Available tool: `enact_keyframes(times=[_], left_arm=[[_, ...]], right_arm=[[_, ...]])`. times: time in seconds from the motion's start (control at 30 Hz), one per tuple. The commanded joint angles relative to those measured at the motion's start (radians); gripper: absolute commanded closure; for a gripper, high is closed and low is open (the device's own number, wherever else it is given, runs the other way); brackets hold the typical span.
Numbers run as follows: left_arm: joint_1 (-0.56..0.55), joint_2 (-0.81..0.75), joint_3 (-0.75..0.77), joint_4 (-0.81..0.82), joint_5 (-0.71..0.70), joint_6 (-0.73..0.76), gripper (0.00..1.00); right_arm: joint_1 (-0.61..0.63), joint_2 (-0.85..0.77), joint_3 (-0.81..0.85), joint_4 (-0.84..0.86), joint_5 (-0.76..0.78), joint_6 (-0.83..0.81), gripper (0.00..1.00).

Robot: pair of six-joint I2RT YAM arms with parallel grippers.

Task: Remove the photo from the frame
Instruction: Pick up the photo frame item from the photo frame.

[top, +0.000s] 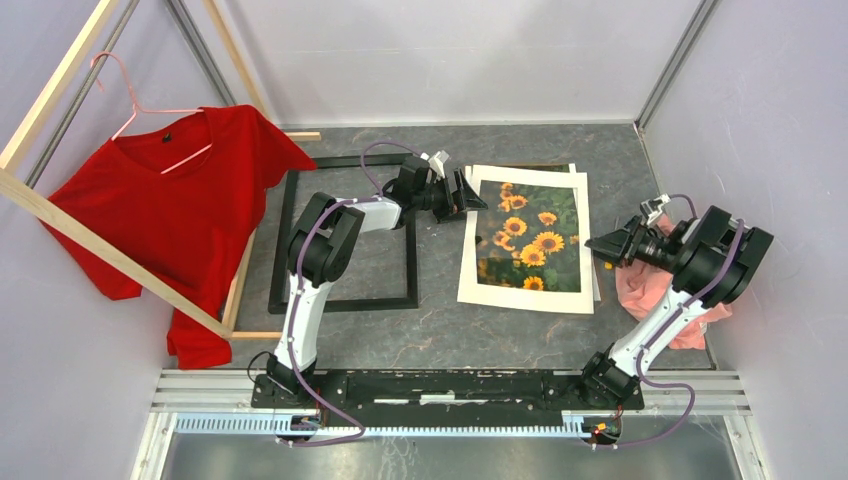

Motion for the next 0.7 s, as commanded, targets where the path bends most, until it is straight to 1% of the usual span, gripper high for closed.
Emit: enact_keyframes(times=[0.0, 0.17, 0.23, 0.3, 0.33, 0.43, 0.47, 0.5, 0.53, 0.57, 0.67], left_arm=[[-0.017, 0.010, -0.046, -0.101, 0.017, -0.018, 0.00], [-0.017, 0.006, -0.053, -0.096, 0.019, -0.020, 0.00], [-0.017, 0.004, -0.055, -0.094, 0.019, -0.020, 0.00], [-0.017, 0.000, -0.060, -0.091, 0.018, -0.018, 0.00], [-0.017, -0.003, -0.062, -0.091, 0.019, -0.018, 0.00], [-0.017, -0.008, -0.064, -0.091, 0.018, -0.013, 0.00], [-0.016, -0.010, -0.063, -0.091, 0.019, -0.012, 0.00], [-0.016, -0.013, -0.062, -0.093, 0.020, -0.010, 0.00], [-0.015, -0.018, -0.061, -0.096, 0.021, -0.007, 0.00], [-0.013, -0.021, -0.060, -0.097, 0.024, -0.003, 0.00], [-0.003, -0.045, -0.053, -0.112, 0.031, 0.013, 0.00]], right_arm=[[0.017, 0.019, 0.036, -0.069, -0.030, -0.066, 0.28], [0.075, 0.010, 0.049, -0.060, -0.001, -0.058, 0.30], [0.087, 0.003, 0.044, -0.028, 0.006, -0.022, 0.33], [0.092, 0.003, 0.045, -0.007, 0.012, 0.001, 0.39], [0.093, 0.004, 0.049, -0.010, 0.013, 0.003, 0.43], [0.094, -0.001, 0.061, -0.019, 0.016, 0.003, 0.64], [0.094, -0.005, 0.064, -0.021, 0.020, 0.003, 0.73], [0.096, -0.011, 0.066, -0.022, 0.024, 0.010, 0.79], [0.096, -0.019, 0.068, -0.020, 0.027, 0.017, 0.83], [0.095, -0.029, 0.070, -0.019, 0.029, 0.026, 0.84], [0.096, -0.062, 0.073, -0.015, 0.026, 0.052, 0.92]])
